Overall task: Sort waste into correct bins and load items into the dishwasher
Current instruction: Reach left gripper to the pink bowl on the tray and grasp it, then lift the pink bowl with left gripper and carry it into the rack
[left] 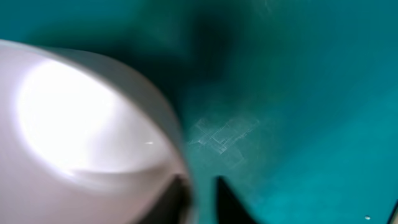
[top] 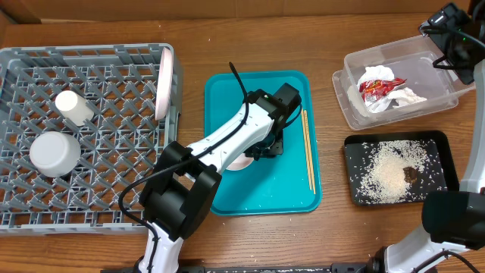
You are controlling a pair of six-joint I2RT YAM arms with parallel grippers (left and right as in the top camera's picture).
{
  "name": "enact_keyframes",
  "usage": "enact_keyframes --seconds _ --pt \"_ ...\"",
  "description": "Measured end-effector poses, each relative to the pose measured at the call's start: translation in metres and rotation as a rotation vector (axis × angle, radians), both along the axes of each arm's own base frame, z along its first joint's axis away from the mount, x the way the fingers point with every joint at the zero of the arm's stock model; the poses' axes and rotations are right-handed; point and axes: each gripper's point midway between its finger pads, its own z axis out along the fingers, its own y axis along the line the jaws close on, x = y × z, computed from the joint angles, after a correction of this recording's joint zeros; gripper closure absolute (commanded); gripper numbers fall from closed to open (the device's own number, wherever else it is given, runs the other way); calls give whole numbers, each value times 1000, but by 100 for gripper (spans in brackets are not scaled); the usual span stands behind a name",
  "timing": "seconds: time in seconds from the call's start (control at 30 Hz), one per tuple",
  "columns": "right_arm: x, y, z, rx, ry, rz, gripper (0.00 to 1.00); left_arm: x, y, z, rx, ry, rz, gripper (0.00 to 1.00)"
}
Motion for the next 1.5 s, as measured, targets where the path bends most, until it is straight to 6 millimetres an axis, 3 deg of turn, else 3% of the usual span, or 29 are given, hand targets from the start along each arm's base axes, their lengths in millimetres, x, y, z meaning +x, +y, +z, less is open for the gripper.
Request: enact_keyframes --seconds 0.23,0.37,0.57,0.63,0.73,0.77,0.8,0.83,0.9,1.0,1.13,1.33,1.5 --pt "0 0 0 0 0 0 0 -3 5 2 22 14 -2 96" --pt "0 0 0 0 0 -1 0 -9 9 22 48 49 -12 96" --pt "0 0 0 0 0 0 0 27 -20 107 -64 -98 -107 96" --pt "0 0 0 0 0 -1 0 40 -26 154 -127 -194 -138 96" --pt "0 0 0 0 0 0 0 49 -17 202 -181 -281 -136 96" --pt "0 0 0 0 0 0 0 53 -9 217 -199 -312 -120 96" --pt "0 0 0 0 0 0 0 61 16 247 -233 -371 -67 96" --pt "0 0 0 0 0 0 0 66 35 262 -253 -398 -26 96" --pt "0 0 0 0 0 0 0 66 75 283 -292 -410 64 96" --pt "0 0 0 0 0 1 0 58 138 298 -316 -397 215 96" --pt "0 0 0 0 0 0 0 60 195 300 -395 -379 324 96" --pt "0 0 0 0 0 0 0 57 272 274 -535 -309 477 96" --pt "0 0 0 0 0 1 0 48 291 253 -729 -299 363 96"
